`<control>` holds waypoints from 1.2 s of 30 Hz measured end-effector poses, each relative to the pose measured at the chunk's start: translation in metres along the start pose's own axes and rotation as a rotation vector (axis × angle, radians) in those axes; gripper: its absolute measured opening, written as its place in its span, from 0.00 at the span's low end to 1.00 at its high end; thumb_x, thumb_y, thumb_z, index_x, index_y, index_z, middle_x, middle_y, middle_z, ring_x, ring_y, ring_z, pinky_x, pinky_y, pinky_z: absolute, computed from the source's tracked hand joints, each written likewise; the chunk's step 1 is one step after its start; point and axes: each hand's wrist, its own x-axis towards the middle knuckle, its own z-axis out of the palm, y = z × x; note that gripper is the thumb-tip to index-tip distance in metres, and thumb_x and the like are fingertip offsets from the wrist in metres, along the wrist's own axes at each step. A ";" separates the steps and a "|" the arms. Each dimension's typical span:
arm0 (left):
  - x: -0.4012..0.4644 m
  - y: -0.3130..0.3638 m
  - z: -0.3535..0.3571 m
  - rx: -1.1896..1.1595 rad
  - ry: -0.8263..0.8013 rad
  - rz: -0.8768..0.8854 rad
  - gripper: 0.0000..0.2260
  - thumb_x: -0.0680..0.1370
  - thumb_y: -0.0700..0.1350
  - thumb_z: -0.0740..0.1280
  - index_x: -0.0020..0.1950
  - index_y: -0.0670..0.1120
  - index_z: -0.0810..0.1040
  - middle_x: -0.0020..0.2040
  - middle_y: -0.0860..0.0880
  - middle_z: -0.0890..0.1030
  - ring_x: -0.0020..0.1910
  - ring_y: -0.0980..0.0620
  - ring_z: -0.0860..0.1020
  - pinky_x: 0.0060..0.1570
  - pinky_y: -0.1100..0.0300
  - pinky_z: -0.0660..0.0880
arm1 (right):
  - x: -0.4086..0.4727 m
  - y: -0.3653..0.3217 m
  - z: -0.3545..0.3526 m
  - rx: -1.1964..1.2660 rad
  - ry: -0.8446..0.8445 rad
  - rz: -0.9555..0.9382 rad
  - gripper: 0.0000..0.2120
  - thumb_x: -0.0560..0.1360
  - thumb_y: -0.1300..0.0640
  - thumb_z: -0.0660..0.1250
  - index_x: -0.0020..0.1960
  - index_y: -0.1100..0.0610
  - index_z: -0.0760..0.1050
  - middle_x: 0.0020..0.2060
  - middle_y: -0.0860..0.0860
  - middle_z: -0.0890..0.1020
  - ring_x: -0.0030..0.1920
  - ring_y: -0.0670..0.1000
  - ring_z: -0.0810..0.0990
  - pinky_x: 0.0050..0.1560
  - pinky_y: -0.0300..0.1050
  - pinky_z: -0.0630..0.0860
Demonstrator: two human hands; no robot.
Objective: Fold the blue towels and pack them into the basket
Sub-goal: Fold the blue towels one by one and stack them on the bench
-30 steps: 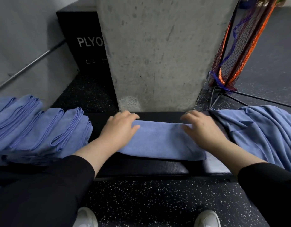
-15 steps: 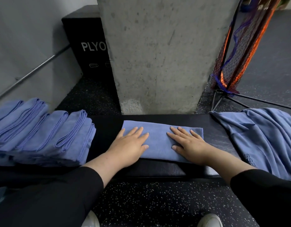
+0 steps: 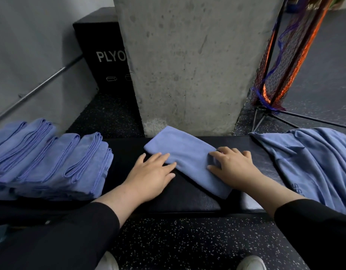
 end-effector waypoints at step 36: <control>-0.014 0.020 0.016 -0.200 0.034 0.212 0.34 0.79 0.68 0.46 0.79 0.52 0.64 0.83 0.49 0.55 0.81 0.55 0.50 0.79 0.55 0.42 | -0.036 0.005 0.021 0.107 0.245 -0.566 0.11 0.71 0.49 0.63 0.52 0.47 0.78 0.59 0.42 0.78 0.64 0.49 0.76 0.59 0.51 0.70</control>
